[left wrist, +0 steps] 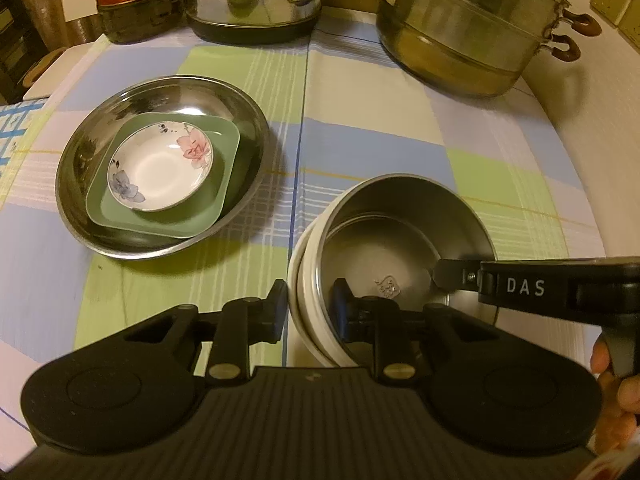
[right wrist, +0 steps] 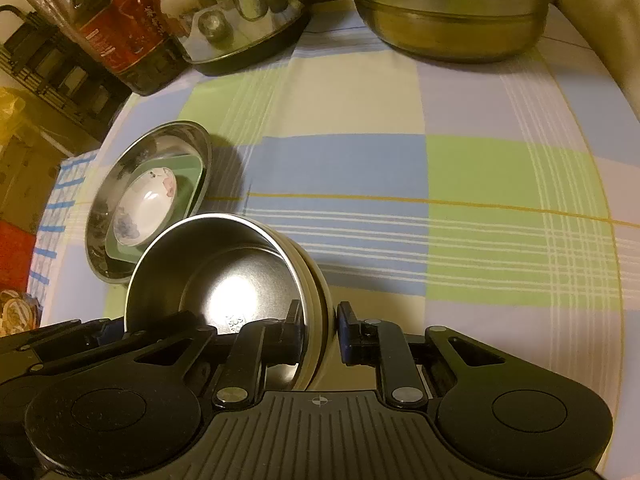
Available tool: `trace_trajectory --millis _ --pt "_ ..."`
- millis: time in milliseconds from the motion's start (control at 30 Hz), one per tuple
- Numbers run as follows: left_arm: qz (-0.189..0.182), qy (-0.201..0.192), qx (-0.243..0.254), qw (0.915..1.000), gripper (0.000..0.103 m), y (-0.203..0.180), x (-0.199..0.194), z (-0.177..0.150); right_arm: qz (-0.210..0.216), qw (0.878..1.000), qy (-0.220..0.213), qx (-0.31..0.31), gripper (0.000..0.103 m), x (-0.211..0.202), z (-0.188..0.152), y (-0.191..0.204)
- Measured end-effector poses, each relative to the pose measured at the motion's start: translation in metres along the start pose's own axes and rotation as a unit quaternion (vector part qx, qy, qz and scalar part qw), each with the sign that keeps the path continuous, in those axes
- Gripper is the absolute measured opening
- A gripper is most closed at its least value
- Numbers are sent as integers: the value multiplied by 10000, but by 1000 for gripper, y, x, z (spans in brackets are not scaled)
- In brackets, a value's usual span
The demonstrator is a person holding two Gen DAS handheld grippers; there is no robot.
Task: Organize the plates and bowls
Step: 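Lift the bowl stack with the right gripper and carry it toward the steel plate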
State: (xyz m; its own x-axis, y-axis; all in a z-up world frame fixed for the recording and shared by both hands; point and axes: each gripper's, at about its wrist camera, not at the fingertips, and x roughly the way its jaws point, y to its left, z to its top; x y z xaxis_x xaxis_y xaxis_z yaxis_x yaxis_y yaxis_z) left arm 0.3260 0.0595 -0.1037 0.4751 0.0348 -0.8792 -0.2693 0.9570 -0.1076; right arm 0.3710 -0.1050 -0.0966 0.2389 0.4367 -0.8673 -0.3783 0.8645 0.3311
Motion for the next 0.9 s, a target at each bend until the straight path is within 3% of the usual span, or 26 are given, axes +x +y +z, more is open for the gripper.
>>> trace_trajectory --millis 367,900 --pt "-222 109 113 9996 22 5 0 3 -91 9999 24 144 17 -5 0 2" --pt "-235 -147 46 9996 22 26 -22 22 -46 9999 -102 -69 17 -21 20 30"
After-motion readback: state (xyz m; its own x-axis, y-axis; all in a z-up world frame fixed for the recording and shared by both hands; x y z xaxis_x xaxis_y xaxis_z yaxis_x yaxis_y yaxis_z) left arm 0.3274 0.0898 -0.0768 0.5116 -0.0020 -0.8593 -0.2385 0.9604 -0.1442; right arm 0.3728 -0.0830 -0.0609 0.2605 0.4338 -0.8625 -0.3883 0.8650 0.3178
